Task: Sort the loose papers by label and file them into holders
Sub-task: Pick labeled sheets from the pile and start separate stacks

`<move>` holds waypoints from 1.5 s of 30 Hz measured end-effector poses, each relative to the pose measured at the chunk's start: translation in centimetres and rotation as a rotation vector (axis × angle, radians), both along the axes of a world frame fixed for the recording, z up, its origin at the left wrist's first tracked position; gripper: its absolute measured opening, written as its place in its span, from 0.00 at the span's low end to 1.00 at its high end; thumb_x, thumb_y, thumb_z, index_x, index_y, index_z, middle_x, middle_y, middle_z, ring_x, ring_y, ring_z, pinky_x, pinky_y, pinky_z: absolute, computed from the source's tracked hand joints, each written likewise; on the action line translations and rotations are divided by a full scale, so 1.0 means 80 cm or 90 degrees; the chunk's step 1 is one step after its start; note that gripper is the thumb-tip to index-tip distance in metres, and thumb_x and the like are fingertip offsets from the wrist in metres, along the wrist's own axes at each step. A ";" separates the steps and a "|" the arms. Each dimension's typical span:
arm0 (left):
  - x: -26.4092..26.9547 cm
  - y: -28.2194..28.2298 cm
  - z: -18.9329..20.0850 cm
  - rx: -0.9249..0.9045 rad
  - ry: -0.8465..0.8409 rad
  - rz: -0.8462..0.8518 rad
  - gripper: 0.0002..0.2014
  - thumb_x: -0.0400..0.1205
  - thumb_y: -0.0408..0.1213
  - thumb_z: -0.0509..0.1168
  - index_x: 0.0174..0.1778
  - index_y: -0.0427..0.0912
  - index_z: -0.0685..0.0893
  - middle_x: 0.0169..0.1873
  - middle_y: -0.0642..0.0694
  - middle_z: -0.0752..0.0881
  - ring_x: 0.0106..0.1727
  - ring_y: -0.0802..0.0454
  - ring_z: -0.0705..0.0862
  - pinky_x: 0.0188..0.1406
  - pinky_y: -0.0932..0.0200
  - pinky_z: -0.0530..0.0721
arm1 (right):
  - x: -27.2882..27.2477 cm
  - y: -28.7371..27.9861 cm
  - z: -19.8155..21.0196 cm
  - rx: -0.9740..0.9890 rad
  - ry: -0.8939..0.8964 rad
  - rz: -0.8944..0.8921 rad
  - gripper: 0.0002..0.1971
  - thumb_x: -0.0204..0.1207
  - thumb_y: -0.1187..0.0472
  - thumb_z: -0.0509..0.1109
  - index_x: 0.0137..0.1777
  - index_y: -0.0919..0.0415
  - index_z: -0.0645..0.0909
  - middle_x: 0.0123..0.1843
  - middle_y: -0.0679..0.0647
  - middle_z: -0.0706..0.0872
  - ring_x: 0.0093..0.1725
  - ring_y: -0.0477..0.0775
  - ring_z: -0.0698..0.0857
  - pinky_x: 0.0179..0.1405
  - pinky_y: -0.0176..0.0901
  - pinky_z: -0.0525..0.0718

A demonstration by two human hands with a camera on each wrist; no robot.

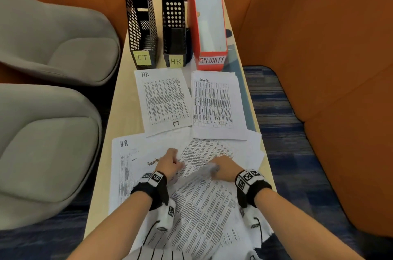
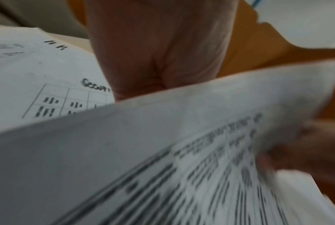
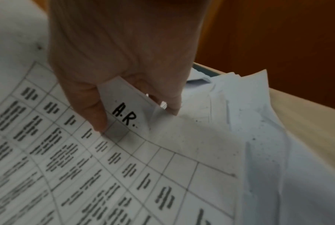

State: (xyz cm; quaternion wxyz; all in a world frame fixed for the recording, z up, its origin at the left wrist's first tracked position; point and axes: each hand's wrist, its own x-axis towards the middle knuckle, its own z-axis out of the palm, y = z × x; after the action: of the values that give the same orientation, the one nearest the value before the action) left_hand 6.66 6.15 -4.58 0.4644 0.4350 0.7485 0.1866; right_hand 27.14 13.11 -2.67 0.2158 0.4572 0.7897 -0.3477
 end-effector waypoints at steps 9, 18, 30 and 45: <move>-0.009 0.007 -0.007 -0.052 0.147 -0.065 0.35 0.72 0.46 0.76 0.73 0.41 0.69 0.67 0.44 0.75 0.68 0.44 0.76 0.66 0.53 0.75 | 0.027 0.026 0.009 0.155 0.080 -0.231 0.04 0.71 0.63 0.67 0.37 0.60 0.82 0.42 0.56 0.85 0.44 0.59 0.84 0.46 0.55 0.86; -0.061 -0.024 0.004 -0.092 0.031 -0.276 0.06 0.76 0.32 0.66 0.49 0.40 0.82 0.46 0.47 0.83 0.51 0.49 0.81 0.44 0.63 0.72 | 0.029 0.032 0.016 0.127 0.330 -0.244 0.21 0.61 0.61 0.71 0.57 0.53 0.83 0.70 0.57 0.78 0.68 0.56 0.77 0.67 0.50 0.79; -0.072 -0.029 0.069 -0.041 -0.238 0.066 0.29 0.79 0.56 0.65 0.74 0.53 0.68 0.68 0.59 0.72 0.72 0.55 0.71 0.79 0.48 0.62 | -0.036 0.066 0.067 0.105 0.190 -0.183 0.07 0.74 0.57 0.64 0.41 0.59 0.78 0.38 0.56 0.80 0.43 0.59 0.81 0.42 0.45 0.76; -0.094 -0.004 0.067 -0.082 -0.447 0.306 0.25 0.78 0.53 0.68 0.66 0.40 0.81 0.59 0.41 0.88 0.62 0.41 0.85 0.69 0.40 0.77 | -0.021 0.052 -0.018 -0.395 0.393 -0.534 0.49 0.57 0.48 0.88 0.78 0.51 0.68 0.72 0.51 0.81 0.70 0.56 0.81 0.72 0.65 0.76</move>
State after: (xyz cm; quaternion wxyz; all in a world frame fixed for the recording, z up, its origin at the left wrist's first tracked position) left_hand -0.87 5.86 0.81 0.6605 0.1282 0.6353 0.3791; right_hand 25.43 17.26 -4.12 -0.0558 0.5232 0.4302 -0.7335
